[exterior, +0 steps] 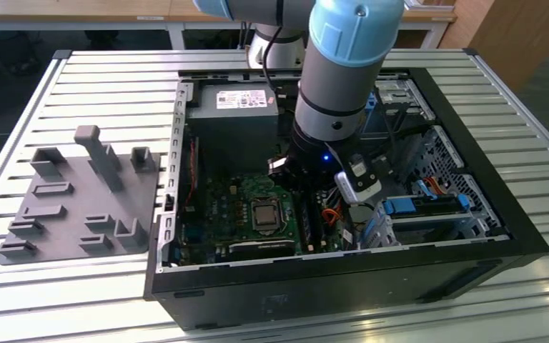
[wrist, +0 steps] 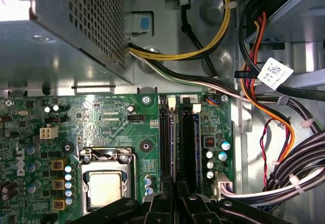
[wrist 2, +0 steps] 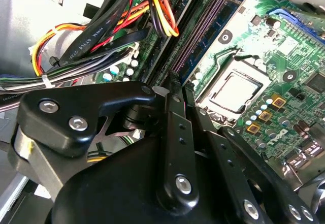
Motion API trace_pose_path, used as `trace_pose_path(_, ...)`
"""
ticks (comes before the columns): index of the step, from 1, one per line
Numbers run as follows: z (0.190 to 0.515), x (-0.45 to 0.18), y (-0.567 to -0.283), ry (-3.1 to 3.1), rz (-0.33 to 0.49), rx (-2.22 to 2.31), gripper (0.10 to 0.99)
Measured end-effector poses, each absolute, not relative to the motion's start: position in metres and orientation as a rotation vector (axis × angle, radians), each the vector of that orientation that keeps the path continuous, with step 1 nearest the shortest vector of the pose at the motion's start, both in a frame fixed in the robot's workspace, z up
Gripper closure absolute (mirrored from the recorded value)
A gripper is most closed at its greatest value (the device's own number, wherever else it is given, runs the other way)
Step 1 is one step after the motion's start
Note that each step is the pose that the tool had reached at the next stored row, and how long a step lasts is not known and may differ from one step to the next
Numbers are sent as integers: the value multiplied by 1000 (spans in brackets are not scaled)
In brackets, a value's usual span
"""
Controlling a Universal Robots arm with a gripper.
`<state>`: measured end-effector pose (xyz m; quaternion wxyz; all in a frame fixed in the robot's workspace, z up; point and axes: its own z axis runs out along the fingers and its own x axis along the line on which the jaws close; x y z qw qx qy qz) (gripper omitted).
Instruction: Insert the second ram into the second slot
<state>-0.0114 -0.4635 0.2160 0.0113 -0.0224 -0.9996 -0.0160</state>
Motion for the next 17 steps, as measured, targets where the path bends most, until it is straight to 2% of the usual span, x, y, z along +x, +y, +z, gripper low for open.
trace_pose_path(17, 220, -10, -463, -3118, -49, -36, 945)
